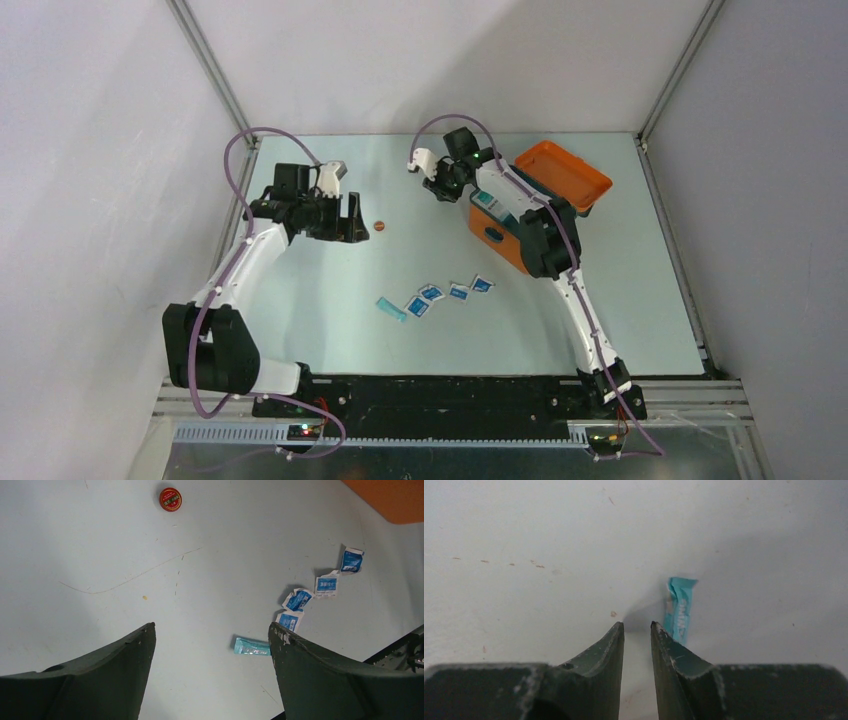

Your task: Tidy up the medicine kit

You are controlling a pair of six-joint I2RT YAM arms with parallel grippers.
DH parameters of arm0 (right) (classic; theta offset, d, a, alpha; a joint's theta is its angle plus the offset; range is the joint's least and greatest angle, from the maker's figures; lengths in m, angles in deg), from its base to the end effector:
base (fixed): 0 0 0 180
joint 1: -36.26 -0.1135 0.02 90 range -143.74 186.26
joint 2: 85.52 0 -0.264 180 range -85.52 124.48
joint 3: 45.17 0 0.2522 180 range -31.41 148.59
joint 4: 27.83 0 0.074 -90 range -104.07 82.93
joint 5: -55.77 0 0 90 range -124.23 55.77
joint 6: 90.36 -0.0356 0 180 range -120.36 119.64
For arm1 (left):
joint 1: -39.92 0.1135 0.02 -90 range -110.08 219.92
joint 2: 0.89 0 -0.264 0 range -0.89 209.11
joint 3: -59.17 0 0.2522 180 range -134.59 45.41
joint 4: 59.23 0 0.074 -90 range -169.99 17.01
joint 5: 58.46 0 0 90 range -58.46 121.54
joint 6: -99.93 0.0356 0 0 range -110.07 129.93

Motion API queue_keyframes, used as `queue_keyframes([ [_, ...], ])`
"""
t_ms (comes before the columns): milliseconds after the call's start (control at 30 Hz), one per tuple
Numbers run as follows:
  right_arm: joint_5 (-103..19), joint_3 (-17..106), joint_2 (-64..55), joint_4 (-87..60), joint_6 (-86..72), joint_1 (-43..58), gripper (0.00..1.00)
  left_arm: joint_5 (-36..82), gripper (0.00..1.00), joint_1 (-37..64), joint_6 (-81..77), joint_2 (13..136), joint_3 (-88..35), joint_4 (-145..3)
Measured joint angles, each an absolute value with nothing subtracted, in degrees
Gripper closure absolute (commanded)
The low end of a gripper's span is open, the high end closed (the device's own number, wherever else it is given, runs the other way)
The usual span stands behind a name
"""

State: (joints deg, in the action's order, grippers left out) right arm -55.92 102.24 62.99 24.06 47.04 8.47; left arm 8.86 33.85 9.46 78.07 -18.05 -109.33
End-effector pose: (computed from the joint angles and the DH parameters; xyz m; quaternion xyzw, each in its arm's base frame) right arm 0.4908 0.2735 0.1611 -0.6155 0.7015 0.1227 0.3376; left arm 0.2845 -0.0441 0.2809 0.1095 0.9224 -0.2038 0.3094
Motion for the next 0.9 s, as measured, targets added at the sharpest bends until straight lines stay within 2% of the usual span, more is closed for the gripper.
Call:
queue_keyframes([
  [100,-55.31,102.96,63.1,25.19,48.37,8.23,0.7,8.86,0.12,33.85,9.48,78.07,-18.05,-109.35],
  [167,-55.04,103.28,63.23,25.61,49.55,8.05,0.77,8.86,0.12,33.85,9.48,78.07,-18.05,-109.35],
  [200,-55.07,103.42,63.34,25.78,50.05,8.03,0.88,8.86,0.12,33.85,9.48,78.07,-18.05,-109.35],
  [267,-55.02,104.01,63.69,26.53,51.74,8.03,1.0,8.86,0.12,33.85,9.48,78.07,-18.05,-109.35],
  [567,-56.68,104.38,63.93,27.27,54.6,8.34,1.0,8.91,0.12,33.85,9.48,78.09,-18.05,-109.33],
  [800,-65.49,99.02,59.36,28.17,47.65,8.62,1.0,8.91,0.12,33.85,10.01,78.66,-18.07,-109.22],
  [867,-68.27,99.0,57.67,28.21,44.07,8.75,0.91,8.89,0.12,33.85,10.01,79.75,-18.42,-109.15],
  [900,-69.51,99.0,56.69,28.15,41.71,8.8,0.81,8.89,0.12,33.85,9.99,80.54,-18.9,-109.11],
])
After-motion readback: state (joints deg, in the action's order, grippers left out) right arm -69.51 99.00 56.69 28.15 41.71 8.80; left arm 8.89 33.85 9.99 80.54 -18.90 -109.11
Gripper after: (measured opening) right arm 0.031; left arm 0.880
